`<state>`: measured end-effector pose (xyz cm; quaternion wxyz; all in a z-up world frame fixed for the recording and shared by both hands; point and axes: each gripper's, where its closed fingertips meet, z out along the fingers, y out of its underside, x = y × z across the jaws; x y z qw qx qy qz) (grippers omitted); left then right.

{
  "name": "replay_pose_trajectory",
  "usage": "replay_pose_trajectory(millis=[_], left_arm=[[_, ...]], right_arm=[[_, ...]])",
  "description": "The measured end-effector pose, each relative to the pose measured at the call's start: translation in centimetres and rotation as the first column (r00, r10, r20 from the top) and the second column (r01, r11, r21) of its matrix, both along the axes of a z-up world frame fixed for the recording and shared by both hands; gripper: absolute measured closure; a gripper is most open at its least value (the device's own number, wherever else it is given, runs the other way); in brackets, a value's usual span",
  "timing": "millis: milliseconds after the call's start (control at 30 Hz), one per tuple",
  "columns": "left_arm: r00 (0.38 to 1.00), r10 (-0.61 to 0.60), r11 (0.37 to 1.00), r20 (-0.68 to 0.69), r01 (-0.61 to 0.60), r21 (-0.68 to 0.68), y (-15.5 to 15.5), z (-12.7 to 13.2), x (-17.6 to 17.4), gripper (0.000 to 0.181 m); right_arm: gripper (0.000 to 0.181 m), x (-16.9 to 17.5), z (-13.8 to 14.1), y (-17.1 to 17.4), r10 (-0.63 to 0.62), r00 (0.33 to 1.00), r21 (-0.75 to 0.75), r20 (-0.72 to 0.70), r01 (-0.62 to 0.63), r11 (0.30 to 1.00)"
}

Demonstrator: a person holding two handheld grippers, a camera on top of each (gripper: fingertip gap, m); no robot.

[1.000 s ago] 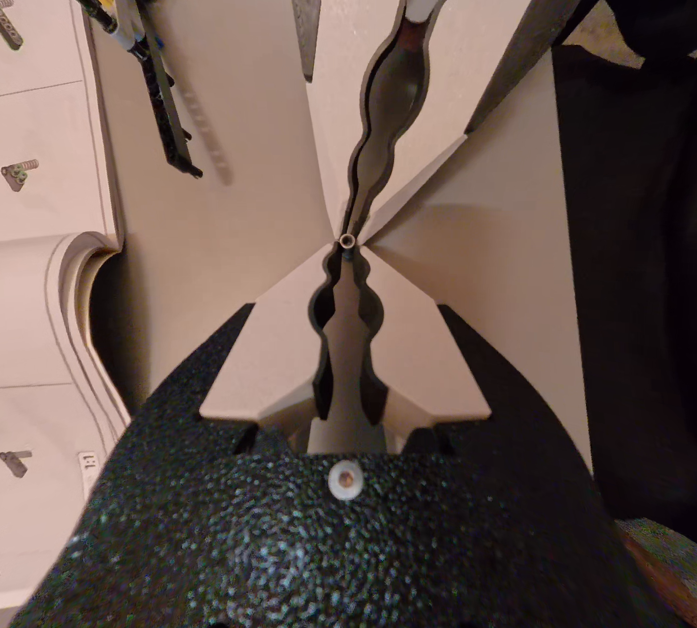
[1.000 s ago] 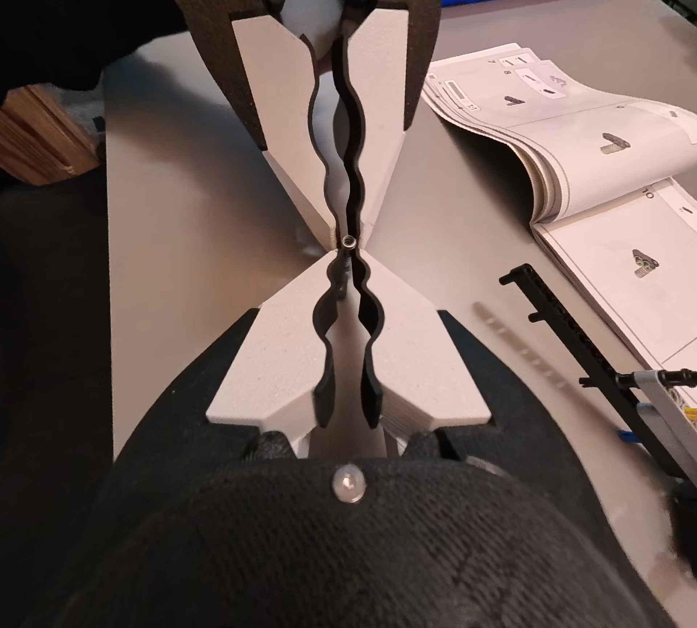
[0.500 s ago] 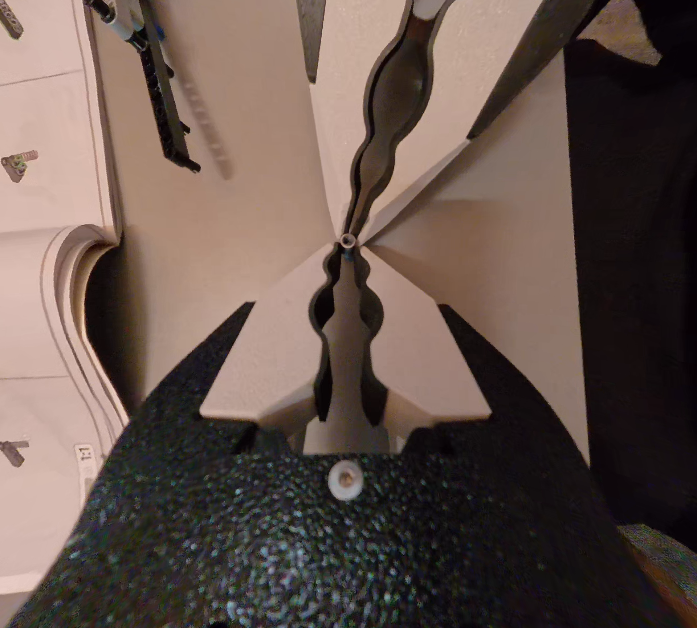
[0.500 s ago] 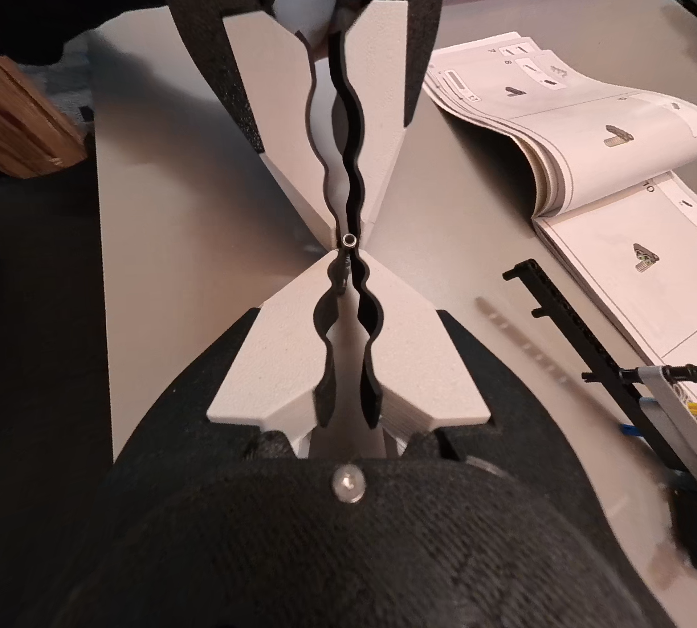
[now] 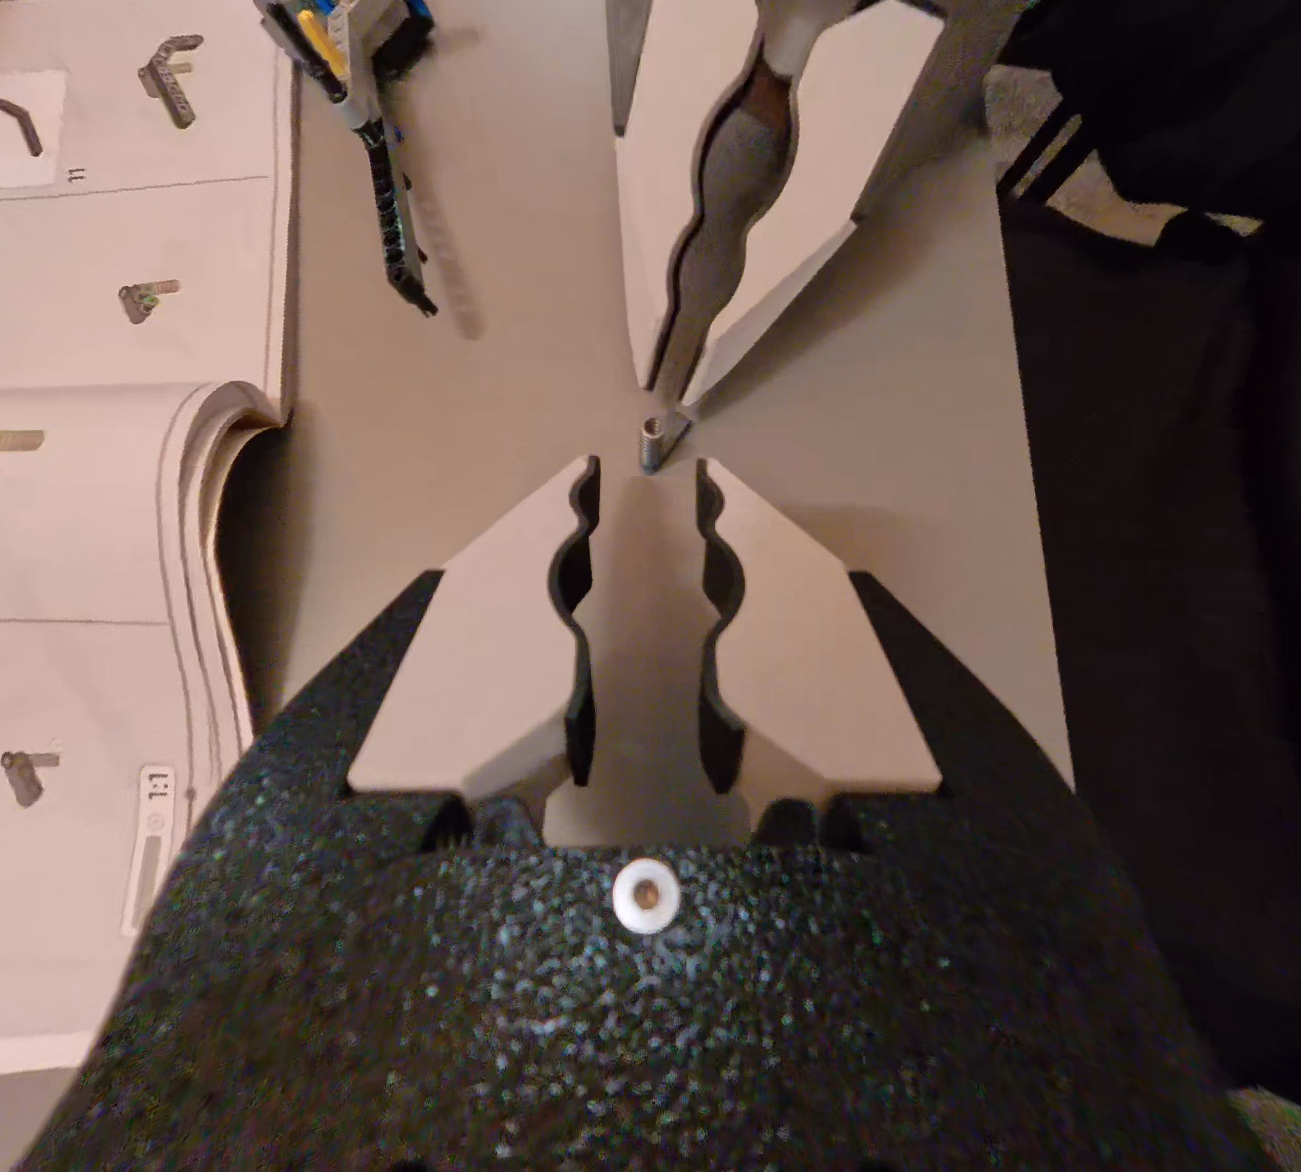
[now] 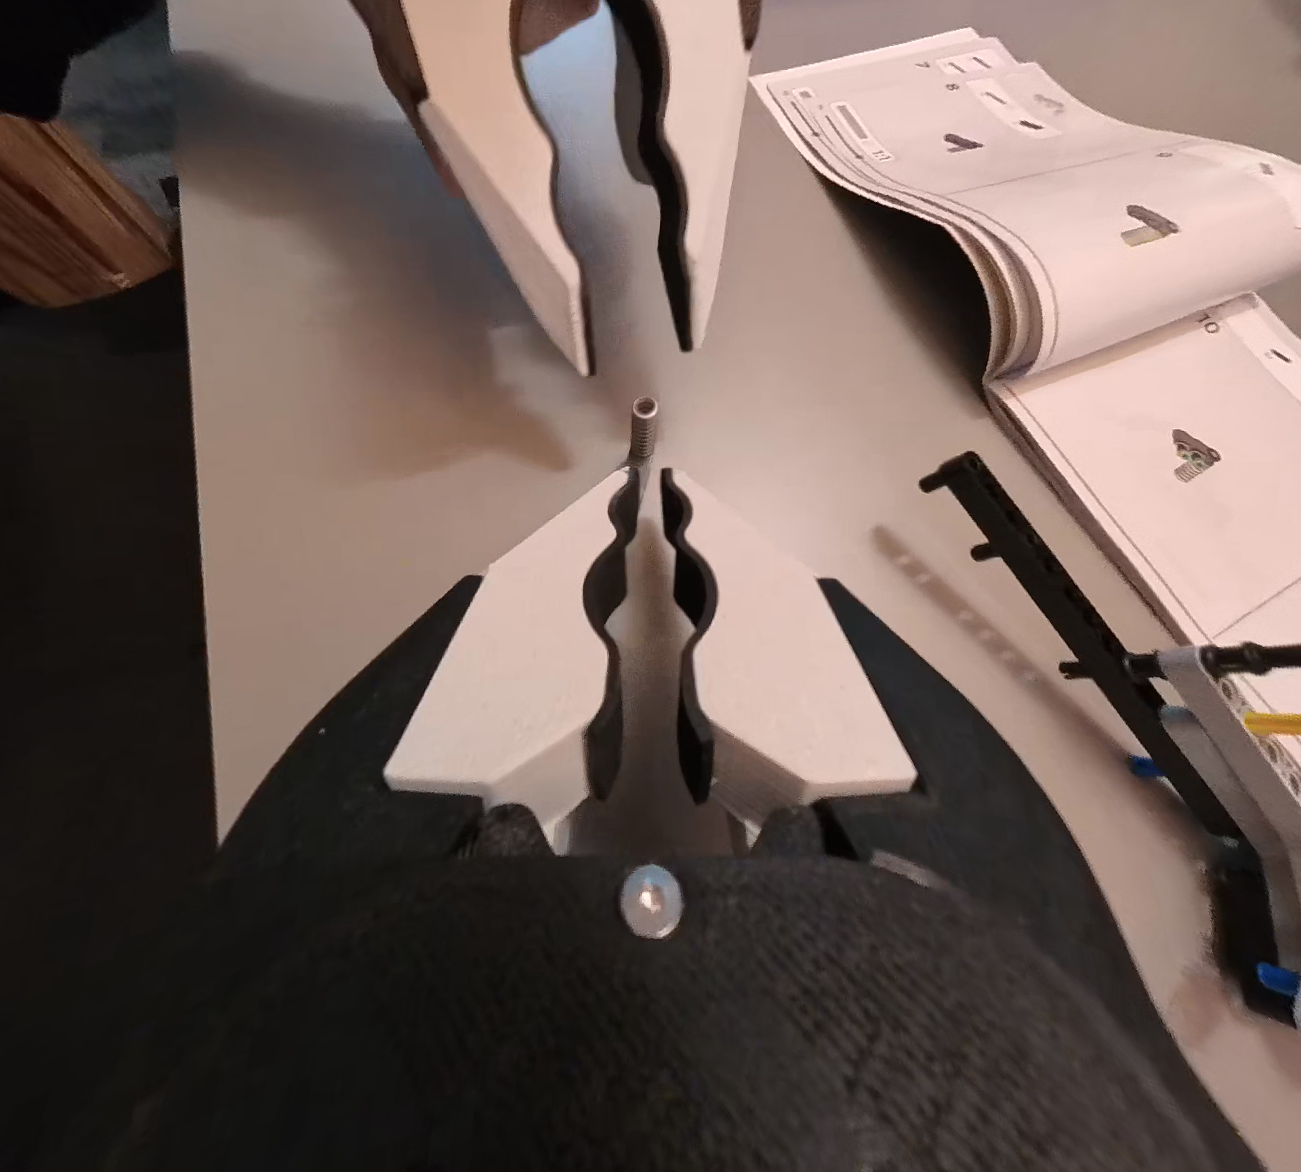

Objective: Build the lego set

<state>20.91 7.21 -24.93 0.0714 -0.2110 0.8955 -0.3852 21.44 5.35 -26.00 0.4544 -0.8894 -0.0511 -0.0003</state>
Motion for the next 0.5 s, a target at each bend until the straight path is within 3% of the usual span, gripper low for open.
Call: replay_pose_trajectory(millis=[133,300,433,500], left_arm=[[0.999,-0.045,0.999,-0.003,0.045,0.025,-0.9,-0.6,0.3,0.154],[0.997,-0.043,0.999,-0.063,0.044,0.01,-1.4,-1.6,0.7,0.168],[0.969,0.09,0.982,-0.231,-0.125,-0.143,-1.0,-1.0,1.2,0.175],[0.901,0.132,0.925,-0.413,-0.261,-0.274,-0.7,-0.1,1.4,0.176]], right_arm=[[0.164,-0.3,-0.6,-0.3,0.011,0.999,-0.041,0.034,-0.009,0.999],[0.158,-0.2,-1.5,0.0,0.002,1.0,-0.078,0.031,0.001,0.997],[0.157,0.6,-0.7,-0.8,-0.033,0.999,-0.066,0.037,0.035,0.997],[0.158,0.7,0.3,-0.8,-0.042,0.999,-0.007,0.005,0.042,0.999]])
